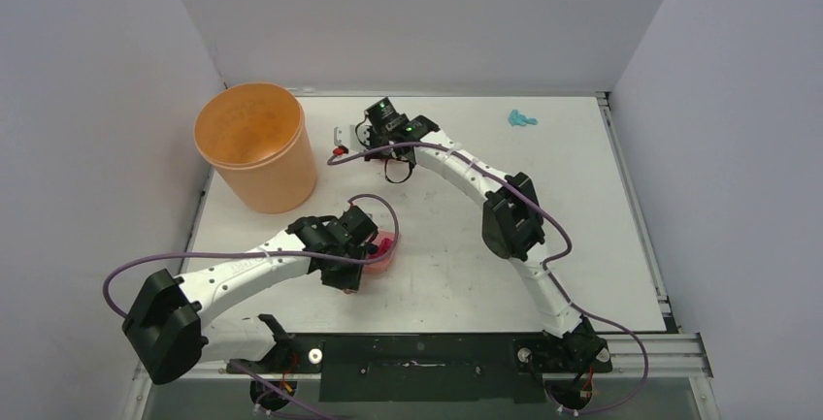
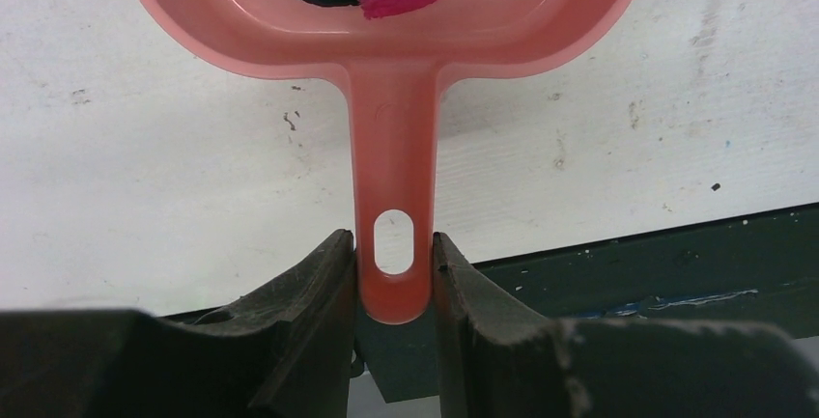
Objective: Sweep away the paper scraps from the table
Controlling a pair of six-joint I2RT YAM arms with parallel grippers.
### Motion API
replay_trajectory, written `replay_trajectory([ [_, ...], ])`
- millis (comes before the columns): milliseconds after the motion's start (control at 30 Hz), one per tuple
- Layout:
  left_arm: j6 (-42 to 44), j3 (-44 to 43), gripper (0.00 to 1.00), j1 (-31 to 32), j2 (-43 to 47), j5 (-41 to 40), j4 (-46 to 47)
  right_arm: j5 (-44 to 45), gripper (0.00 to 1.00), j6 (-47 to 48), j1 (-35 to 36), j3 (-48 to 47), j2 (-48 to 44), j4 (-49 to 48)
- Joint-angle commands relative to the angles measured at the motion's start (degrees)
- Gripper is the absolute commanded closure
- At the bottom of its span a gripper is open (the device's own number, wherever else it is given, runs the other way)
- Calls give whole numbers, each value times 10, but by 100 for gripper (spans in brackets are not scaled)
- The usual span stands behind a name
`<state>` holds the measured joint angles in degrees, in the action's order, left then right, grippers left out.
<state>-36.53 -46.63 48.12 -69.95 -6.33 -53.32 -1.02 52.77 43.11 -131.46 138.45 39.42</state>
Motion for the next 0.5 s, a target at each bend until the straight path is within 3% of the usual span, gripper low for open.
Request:
replay_trajectory([
  [0,14,-7,100,-6,-18,23,30,-73,95,-38,24,72,-97,105],
  [133,13,-9,100,-5,-26,31,25,-162,95,-90,34,143,-169,175],
  [267,20,-3,100,-5,-36,41,47,-231,95,-131,51,243,-272,184],
  [367,27,-8,100,1,-50,35,76,-277,95,-166,43,252,-310,198],
  [467,28,-16,100,13,-58,15,107,-380,95,-207,-4,219,-321,218],
])
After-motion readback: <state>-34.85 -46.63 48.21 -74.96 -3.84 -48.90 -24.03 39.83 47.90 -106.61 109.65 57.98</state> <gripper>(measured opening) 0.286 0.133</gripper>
